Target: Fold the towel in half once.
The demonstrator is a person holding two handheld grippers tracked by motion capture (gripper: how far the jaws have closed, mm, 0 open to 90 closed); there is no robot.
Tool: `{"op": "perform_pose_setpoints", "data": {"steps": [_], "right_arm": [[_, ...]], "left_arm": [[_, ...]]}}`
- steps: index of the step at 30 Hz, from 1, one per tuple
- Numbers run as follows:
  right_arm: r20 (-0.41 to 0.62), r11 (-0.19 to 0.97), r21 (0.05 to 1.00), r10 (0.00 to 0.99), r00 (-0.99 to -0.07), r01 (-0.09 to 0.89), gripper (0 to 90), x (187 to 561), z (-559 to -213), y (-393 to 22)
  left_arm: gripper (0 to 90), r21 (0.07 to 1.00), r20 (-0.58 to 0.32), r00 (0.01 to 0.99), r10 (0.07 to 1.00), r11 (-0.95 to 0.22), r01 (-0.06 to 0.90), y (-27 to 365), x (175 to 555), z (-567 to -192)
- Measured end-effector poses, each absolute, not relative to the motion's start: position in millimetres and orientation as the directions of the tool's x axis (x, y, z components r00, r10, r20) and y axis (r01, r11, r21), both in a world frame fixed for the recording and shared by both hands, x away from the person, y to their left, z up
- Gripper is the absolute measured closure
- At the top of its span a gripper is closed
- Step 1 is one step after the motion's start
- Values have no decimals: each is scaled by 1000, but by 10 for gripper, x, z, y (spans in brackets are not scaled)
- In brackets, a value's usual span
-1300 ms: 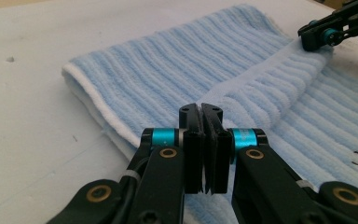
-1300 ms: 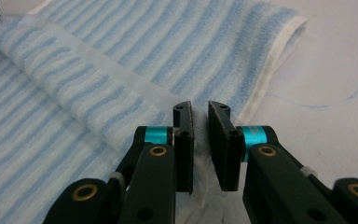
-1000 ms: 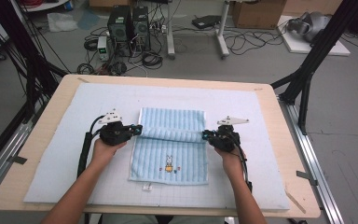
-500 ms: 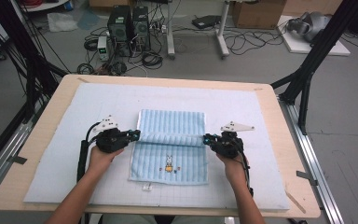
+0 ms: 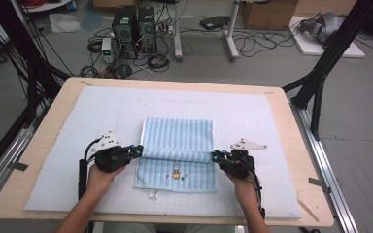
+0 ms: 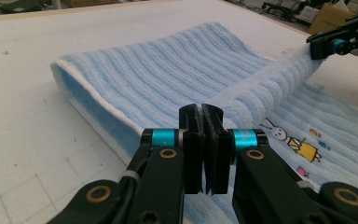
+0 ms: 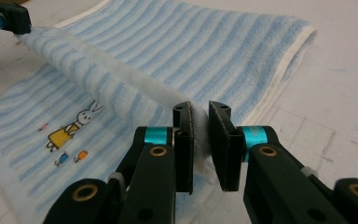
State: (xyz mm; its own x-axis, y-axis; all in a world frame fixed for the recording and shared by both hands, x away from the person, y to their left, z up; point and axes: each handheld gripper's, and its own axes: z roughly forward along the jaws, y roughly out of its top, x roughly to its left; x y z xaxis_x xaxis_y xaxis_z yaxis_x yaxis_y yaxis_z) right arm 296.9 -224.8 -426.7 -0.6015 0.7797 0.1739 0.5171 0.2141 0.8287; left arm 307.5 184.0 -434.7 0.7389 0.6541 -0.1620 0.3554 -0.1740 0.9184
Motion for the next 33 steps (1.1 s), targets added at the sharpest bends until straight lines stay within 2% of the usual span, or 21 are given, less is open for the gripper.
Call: {"op": "perform_pose_setpoints", "data": {"steps": [13,27,31,33], "right_arm": [[176,215,829,775,-606,516,796,2788,-4251,-2259],[152,282,811,744,-650,512,793,2502,-4254,-2271],[132,310,804,740,-660,508,777,2450,-4272,-2267],[134,313,797,743,-656,517,731,2435,-4286,-2277]], "left_arm": [[859,905,-177,752,635,-195,378,1850,2899,-4381],[863,891,-197,791,579,-230,390,1916,2674,-4383],[807,880,-220,794,567,-235,412,1951,2646,-4411],[786,883,-229,796,561,-226,413,1990,2642,-4399]]}}
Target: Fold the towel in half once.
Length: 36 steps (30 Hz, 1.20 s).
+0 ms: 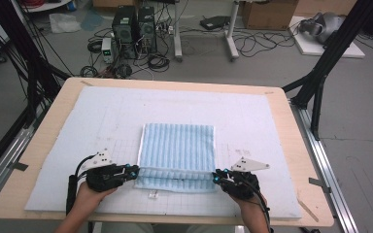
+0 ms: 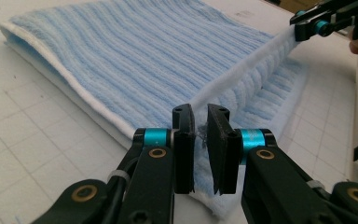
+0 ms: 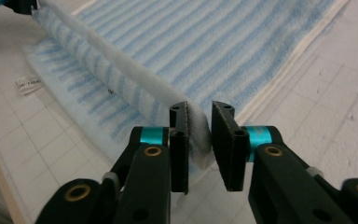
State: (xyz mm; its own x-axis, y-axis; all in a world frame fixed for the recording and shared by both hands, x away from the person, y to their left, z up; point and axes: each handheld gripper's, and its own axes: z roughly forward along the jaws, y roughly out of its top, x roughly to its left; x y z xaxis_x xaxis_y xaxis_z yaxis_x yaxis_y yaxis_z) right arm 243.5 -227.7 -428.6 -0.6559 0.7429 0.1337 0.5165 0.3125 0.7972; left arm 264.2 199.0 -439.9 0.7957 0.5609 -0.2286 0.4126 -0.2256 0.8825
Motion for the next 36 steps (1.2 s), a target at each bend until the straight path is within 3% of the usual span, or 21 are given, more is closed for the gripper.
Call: {"op": "perform_pose_setpoints", "data": {"steps": [2,5,10,16,20,23,28,36], "right_arm": [[150,286,801,755,-638,527,604,2438,-4289,-2319],[200,196,821,781,-591,537,566,2481,-4252,-2431],[201,182,824,791,-577,537,567,2549,-4259,-2418],[157,247,807,785,-599,536,582,2599,-4306,-2257],[113,326,786,760,-640,526,673,2552,-4330,-2184],[104,369,769,734,-671,523,692,2517,-4358,-2154],[124,392,733,726,-676,555,691,2528,-4453,-2157],[82,479,717,665,-743,507,657,2413,-4382,-2165]], "left_arm": [[745,887,-242,789,564,-202,416,2034,2657,-4374],[695,898,-259,768,585,-146,415,2094,2704,-4331],[650,906,-290,730,619,-67,418,2120,2789,-4298],[587,884,-254,693,675,-129,449,2045,2833,-4381],[623,877,-252,723,643,-164,451,1966,2795,-4398],[659,880,-238,738,631,-182,439,1904,2783,-4407],[658,870,-229,732,642,-202,450,1876,2802,-4428],[635,886,-227,722,654,-170,432,1920,2904,-4344]]}}
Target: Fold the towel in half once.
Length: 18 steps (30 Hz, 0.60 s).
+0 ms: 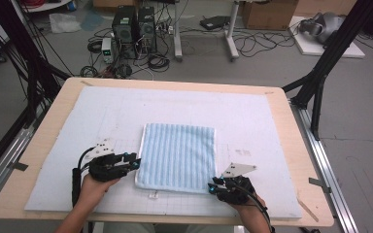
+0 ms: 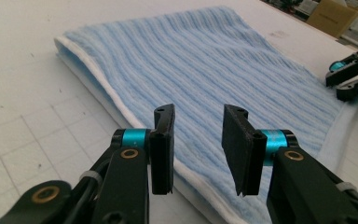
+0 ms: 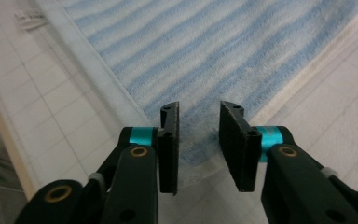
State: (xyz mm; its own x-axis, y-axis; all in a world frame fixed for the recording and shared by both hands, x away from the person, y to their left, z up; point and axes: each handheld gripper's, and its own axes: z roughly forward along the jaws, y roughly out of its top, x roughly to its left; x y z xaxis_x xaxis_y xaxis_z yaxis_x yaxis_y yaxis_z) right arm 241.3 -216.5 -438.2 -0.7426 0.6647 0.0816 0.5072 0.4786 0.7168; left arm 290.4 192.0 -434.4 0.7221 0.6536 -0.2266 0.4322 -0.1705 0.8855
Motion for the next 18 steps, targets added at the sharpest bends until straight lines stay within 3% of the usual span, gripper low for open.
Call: {"op": "perform_pose_setpoints", "data": {"steps": [4,9,15,18], "right_arm": [[125,363,790,694,-709,494,619,2539,-4275,-2257],[106,312,816,747,-656,487,657,2825,-4229,-2316],[97,285,819,786,-611,497,737,3261,-4193,-2291],[132,257,809,796,-591,528,710,3513,-4173,-2225]], "left_arm": [[602,892,-217,719,660,-165,421,1894,3099,-4286],[606,890,-217,691,689,-152,430,1835,3430,-4270],[665,880,-212,655,725,-151,451,1741,3840,-4279],[690,855,-217,638,739,-172,490,1676,4048,-4336]]}}
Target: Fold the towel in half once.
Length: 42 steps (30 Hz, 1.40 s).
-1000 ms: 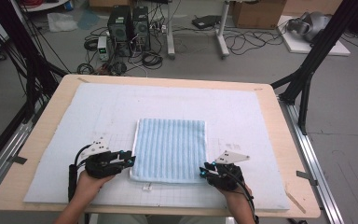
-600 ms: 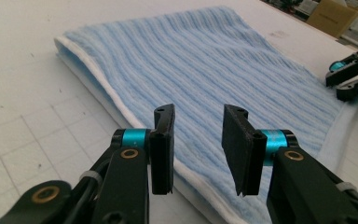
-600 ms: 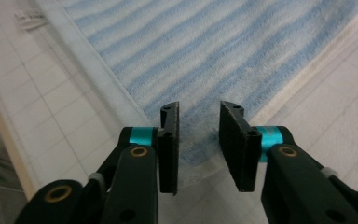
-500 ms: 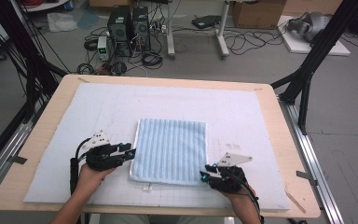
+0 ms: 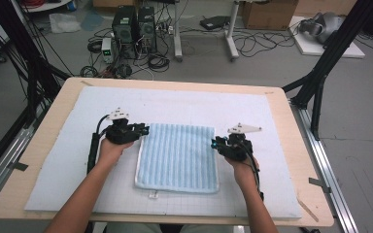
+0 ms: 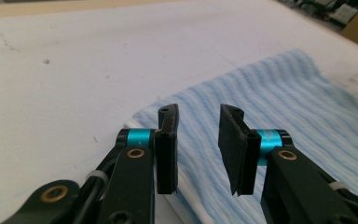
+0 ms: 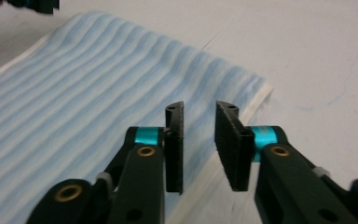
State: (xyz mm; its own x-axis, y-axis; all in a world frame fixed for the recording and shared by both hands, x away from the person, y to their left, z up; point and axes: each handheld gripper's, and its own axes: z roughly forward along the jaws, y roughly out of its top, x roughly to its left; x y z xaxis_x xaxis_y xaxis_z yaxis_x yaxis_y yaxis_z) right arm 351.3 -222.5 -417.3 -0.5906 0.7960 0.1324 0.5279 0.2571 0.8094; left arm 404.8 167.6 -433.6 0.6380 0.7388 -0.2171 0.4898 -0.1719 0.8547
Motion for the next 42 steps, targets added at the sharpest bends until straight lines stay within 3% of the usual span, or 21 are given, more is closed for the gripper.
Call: {"op": "perform_pose_setpoints", "data": {"steps": [7,9,14,17,19,22,27,29,31,36,42], "right_arm": [[139,284,760,807,-573,585,717,3968,-4259,-2027],[131,288,749,818,-559,597,676,4047,-4322,-1996],[122,256,743,856,-502,618,689,4165,-4467,-2032],[166,204,741,868,-469,639,592,4152,-4441,-2079],[191,184,760,853,-485,623,578,4069,-4366,-2093],[139,233,785,836,-530,574,516,3933,-4234,-2110],[144,188,827,840,-523,530,451,3750,-4130,-2273],[134,193,831,841,-524,521,404,3679,-4135,-2349],[136,184,832,847,-514,523,348,3609,-4147,-2430],[106,194,828,868,-486,526,205,3463,-4163,-2589],[88,205,840,862,-499,502,126,3331,-4115,-2642]], "left_arm": [[713,816,-209,607,767,-205,541,1578,4257,-4518],[707,800,-212,592,778,-210,562,1568,4289,-4523],[715,798,-164,603,781,-254,547,1526,4304,-4518],[708,793,-171,597,784,-250,555,1530,4298,-4508],[632,791,-175,596,783,-248,559,1553,4286,-4482],[540,816,-185,600,778,-219,535,1605,4247,-4431],[320,865,-186,623,760,-174,471,1720,4122,-4338],[274,880,-179,619,765,-157,448,1760,4050,-4297],[163,900,-180,627,758,-129,415,1810,3980,-4263],[163,927,-186,657,731,-92,364,1891,3862,-4168],[165,946,-186,681,708,-57,319,1932,3785,-4114]]}}
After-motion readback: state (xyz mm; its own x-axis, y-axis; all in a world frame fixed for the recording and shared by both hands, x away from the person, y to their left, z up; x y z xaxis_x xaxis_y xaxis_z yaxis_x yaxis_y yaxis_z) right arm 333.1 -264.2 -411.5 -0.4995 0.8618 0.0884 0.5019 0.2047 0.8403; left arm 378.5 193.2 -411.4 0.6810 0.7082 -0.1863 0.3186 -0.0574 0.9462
